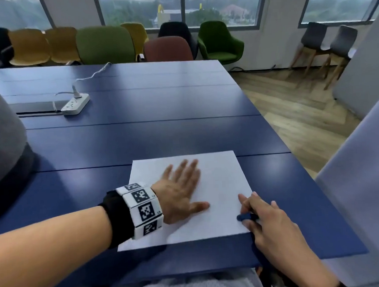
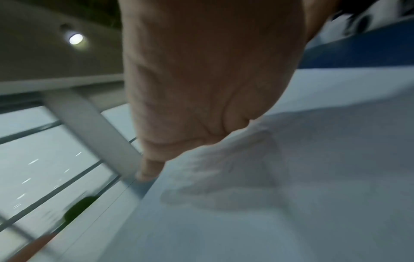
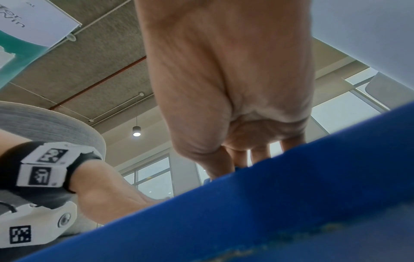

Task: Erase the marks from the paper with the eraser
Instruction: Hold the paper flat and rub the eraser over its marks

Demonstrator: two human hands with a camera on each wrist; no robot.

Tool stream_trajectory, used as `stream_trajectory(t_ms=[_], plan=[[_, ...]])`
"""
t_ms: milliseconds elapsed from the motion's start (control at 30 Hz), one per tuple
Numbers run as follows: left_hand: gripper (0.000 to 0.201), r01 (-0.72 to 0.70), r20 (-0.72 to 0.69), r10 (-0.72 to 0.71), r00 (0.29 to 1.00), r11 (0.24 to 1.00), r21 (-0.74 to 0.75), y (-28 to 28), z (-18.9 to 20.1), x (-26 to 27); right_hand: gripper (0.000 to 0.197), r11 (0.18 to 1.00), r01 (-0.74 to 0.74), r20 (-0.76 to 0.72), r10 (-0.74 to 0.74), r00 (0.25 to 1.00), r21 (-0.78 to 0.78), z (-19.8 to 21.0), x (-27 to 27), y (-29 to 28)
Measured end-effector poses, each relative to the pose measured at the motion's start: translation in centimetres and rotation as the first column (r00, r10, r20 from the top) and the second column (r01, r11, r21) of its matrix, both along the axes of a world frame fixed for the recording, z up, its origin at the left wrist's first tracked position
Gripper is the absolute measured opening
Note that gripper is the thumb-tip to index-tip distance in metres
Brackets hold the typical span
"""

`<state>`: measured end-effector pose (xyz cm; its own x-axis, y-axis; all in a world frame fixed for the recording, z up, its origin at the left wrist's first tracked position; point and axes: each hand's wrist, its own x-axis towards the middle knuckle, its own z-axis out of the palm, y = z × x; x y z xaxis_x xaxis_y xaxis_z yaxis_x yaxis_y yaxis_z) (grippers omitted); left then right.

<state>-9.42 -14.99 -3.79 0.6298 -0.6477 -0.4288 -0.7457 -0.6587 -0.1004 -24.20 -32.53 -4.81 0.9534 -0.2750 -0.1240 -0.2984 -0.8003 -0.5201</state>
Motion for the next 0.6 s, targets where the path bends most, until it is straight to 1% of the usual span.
stream_trajectory(t_ms=[33,67,100,133,200,267,300,333,433,467,533,600], plan=[[0.085,0.104,-0.054,-0.104,0.993,0.995,-0.004,-0.4,-0.2,-1.0,0.019,1.000,-0.009,0.009,0.009,1.000,-0.008,0.0,0.0,0.0],[0.083,0.157,-0.109,-0.158,0.981,0.987,-0.015,-0.6,-0.5,-1.8,0.017,1.000,-0.015,0.014,0.015,1.000,-0.018,0.0,-0.1,0.0],[0.082,0.155,-0.142,-0.157,0.977,0.988,-0.024,-0.3,-0.8,-2.1,0.015,1.000,-0.016,0.012,0.017,1.000,-0.023,0.0,-0.2,0.0],[0.082,0.104,-0.147,-0.106,0.983,0.994,-0.023,0.2,-1.0,-2.0,0.014,1.000,-0.018,0.020,0.018,1.000,-0.021,-0.1,-0.2,-0.1],[0.086,-0.094,-0.110,0.093,0.989,0.996,-0.001,1.6,-1.0,-0.8,0.015,1.000,-0.023,0.024,0.024,0.999,-0.012,-0.1,-0.2,-0.1],[0.093,-0.300,-0.062,0.300,0.952,0.954,0.000,2.1,-0.6,0.5,0.018,1.000,-0.027,0.022,0.027,0.999,-0.003,-0.1,-0.3,0.0],[0.094,-0.337,-0.044,0.336,0.941,0.942,-0.017,2.0,-0.4,0.8,0.019,1.000,-0.025,0.017,0.025,1.000,0.003,-0.1,-0.3,0.0],[0.092,-0.317,-0.039,0.316,0.948,0.947,-0.043,1.6,-0.2,1.0,0.019,1.000,-0.019,0.007,0.019,1.000,0.008,0.0,-0.2,0.0],[0.075,-0.157,-0.087,0.150,0.985,0.985,-0.073,-0.4,0.5,0.2,0.019,1.000,0.003,-0.046,-0.002,0.999,0.025,0.1,0.0,0.1],[0.072,-0.154,-0.097,0.148,0.984,0.986,-0.061,-1.1,0.7,0.3,0.019,1.000,0.002,-0.051,-0.001,0.999,0.024,0.1,0.0,0.1],[0.071,-0.223,-0.087,0.217,0.972,0.973,-0.061,-2.3,1.2,1.4,0.021,1.000,-0.010,-0.032,0.011,0.999,0.019,-0.1,0.0,0.0],[0.072,-0.271,-0.087,0.264,0.961,0.958,-0.090,-3.3,2.0,3.1,0.028,0.999,-0.032,0.010,0.032,0.999,0.014,-0.6,0.1,-0.3]])
